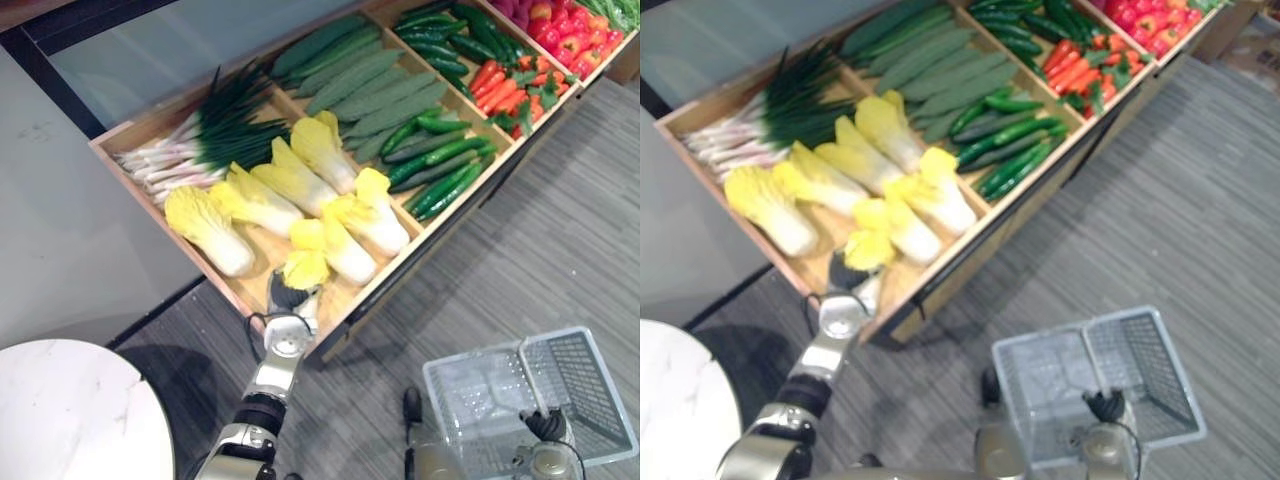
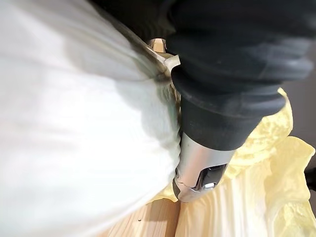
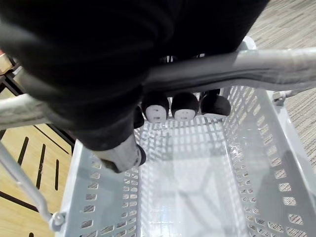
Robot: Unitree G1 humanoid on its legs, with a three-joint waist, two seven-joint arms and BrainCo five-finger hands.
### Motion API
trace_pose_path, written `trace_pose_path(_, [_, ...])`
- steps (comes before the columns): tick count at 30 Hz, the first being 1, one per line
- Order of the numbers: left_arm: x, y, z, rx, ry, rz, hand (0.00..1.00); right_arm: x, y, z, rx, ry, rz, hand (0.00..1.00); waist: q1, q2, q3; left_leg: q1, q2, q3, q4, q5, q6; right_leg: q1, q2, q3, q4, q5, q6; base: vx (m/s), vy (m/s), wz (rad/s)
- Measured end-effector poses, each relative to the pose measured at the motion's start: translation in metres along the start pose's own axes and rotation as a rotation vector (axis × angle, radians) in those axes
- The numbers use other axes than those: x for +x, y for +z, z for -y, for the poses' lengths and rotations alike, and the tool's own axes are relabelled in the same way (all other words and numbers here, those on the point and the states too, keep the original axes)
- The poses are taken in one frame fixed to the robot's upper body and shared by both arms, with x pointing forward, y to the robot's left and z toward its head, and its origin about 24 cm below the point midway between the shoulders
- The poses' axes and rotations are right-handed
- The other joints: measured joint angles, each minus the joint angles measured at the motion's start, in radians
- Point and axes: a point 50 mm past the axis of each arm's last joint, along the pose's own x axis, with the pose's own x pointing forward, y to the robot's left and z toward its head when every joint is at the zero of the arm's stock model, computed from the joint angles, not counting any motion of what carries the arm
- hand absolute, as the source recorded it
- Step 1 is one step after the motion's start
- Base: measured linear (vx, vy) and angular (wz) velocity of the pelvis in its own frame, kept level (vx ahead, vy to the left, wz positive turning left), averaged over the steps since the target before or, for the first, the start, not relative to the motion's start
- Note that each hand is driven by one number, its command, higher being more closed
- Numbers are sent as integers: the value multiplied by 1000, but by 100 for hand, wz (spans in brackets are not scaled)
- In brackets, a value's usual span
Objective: Pick vegetable in the basket
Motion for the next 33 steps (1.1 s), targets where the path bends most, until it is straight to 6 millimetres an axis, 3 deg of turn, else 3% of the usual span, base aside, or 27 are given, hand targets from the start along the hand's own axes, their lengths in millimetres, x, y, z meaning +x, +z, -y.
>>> trace_pose_path(8, [1,-4,-1,10,22,-19,100,-3,-4,-3,-15,13,-4,100,-1,-11,7,29,5,12,0,-4,-6,21,6,8,0,0,0,-10,-36,-4])
trace_pose_path(16, [-5,-1,-4,-98,42,-31,100,-4,-7,-3,-21,15,-11,100,-15,-11,8,31,8,-34,-1,-2,-3,56,-4,-45,0,0,0,3,-33,15])
trace_pose_path(33, [-26,36,-16,-236,14,152,100,-1,-20,2,-37,-3,-81,100,10,3,-1,17,-11,-138,7,6,16,119,-42,-133,5,-1,1,-18,-13,16])
